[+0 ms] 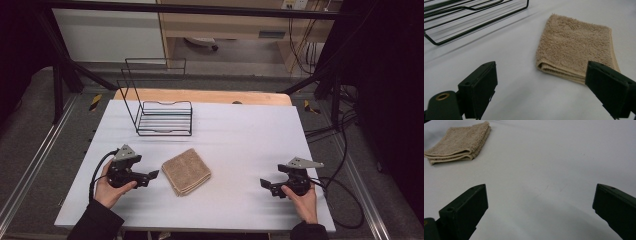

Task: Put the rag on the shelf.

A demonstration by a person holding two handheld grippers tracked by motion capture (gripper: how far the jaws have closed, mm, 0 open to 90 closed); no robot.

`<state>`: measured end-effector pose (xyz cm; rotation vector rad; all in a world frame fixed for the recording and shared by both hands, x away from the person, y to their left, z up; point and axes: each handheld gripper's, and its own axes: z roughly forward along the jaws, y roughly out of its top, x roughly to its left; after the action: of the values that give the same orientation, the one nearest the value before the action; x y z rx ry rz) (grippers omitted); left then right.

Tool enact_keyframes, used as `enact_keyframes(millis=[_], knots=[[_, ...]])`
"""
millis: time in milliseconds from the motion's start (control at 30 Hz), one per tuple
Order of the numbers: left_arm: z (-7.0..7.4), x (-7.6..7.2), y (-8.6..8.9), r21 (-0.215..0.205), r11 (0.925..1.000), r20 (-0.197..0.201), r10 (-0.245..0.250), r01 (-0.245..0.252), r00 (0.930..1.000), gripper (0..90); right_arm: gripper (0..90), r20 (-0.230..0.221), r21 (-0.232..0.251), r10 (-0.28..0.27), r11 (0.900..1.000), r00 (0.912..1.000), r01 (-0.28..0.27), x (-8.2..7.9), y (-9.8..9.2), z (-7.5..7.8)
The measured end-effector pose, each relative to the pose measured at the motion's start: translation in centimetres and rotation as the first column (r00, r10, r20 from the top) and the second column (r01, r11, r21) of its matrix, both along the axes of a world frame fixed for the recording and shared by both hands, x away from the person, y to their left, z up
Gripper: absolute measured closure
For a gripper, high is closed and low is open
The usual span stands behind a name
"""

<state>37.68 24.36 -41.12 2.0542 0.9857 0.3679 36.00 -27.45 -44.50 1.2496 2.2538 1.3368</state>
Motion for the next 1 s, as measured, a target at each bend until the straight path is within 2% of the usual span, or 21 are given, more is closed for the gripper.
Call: enact_keyframes(millis=[167,467,767,1000], knots=[[-0.2,0.8,-0.9,0.008,0.9999,-0.026,0.014,-0.013,0.9996,13.1,0.6,-0.004,-0.006,0.001,1.000,1.0000,-0.001,0.0,0.0,0.0],[-0.4,1.9,-2.1,0.031,0.9992,-0.040,0.026,-0.025,0.9989,17.2,0.6,-0.003,-0.007,-0.001,1.000,1.0000,0.001,0.1,0.1,-0.1],[-1.8,3.2,-3.3,0.075,0.9967,-0.048,0.035,-0.031,0.9982,29.0,0.6,-0.011,-0.008,-0.004,1.000,0.9999,0.004,0.0,0.2,-0.1],[-2.2,3.6,-3.3,0.034,0.9993,-0.075,0.021,-0.019,0.9970,45.5,0.6,-0.013,-0.009,-0.008,1.000,0.9999,0.008,0.0,0.2,-0.2]])
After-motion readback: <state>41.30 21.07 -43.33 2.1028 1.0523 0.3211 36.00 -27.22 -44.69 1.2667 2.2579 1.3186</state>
